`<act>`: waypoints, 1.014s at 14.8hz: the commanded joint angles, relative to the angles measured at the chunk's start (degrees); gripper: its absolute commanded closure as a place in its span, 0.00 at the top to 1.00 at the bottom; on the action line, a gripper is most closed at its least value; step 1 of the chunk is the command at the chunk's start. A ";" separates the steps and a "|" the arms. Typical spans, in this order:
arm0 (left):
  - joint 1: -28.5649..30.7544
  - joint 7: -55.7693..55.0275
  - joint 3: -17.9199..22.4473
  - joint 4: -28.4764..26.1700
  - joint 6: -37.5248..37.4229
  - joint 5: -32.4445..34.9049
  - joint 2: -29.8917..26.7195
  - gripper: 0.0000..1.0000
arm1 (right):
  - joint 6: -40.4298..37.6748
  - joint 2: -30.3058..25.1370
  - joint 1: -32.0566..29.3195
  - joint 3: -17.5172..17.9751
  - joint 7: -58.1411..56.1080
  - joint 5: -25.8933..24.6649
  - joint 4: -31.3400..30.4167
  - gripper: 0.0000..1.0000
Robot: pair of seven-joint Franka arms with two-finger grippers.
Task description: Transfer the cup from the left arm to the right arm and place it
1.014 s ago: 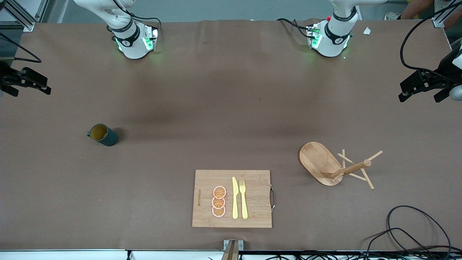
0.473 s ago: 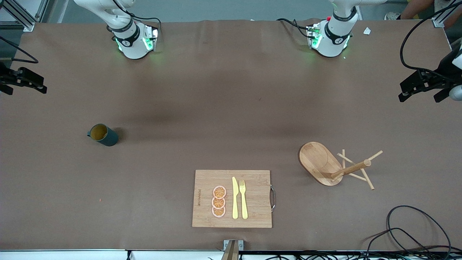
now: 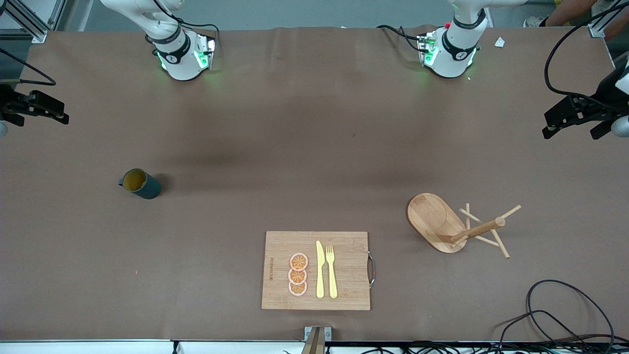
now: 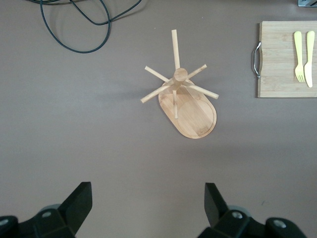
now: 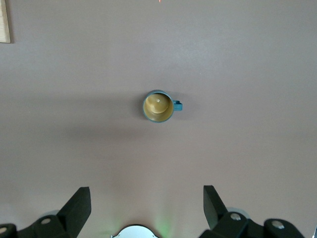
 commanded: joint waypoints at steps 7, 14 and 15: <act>0.33 0.31 -0.18 0.06 -0.32 0.07 -0.30 1.00 | -0.54 -1.07 1.71 -3.08 0.39 1.19 -1.00 1.00; -0.02 -0.40 -0.18 0.67 -0.32 -0.02 -0.13 1.00 | 0.17 -4.76 2.16 -3.79 0.21 1.11 -3.55 1.00; -0.02 -0.22 -0.09 0.76 -0.32 0.07 -0.13 1.00 | 0.17 -4.85 2.16 -3.79 0.21 1.11 -3.55 1.00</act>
